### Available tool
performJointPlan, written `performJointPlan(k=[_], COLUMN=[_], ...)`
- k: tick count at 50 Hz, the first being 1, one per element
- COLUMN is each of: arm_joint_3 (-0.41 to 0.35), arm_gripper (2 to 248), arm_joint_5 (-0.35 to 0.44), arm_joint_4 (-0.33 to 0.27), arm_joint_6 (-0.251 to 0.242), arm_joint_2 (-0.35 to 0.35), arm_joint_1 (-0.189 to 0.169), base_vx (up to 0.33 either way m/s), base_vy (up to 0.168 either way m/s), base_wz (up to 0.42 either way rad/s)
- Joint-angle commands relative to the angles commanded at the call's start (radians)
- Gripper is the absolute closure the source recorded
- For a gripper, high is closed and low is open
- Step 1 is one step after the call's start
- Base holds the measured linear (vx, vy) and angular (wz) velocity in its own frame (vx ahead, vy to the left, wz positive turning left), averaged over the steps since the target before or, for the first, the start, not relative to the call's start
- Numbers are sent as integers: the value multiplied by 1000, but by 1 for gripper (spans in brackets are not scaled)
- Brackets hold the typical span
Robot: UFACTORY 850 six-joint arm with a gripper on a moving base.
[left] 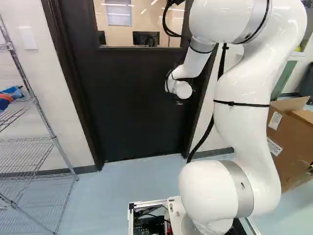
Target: Open the door and move inside
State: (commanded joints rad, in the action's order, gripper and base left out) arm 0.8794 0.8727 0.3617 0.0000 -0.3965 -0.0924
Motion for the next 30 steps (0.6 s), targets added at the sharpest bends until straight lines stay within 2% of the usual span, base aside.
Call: performJointPlan(k=[9, 30], arm_joint_3=[47, 160], arm_gripper=[3, 3], arm_joint_5=[0, 0], arm_joint_4=[19, 21], arm_joint_6=[0, 0], arm_joint_2=[-37, -126], arm_joint_1=[12, 39], base_vx=[0, 0], base_vy=[0, 0], base_wz=[0, 0])
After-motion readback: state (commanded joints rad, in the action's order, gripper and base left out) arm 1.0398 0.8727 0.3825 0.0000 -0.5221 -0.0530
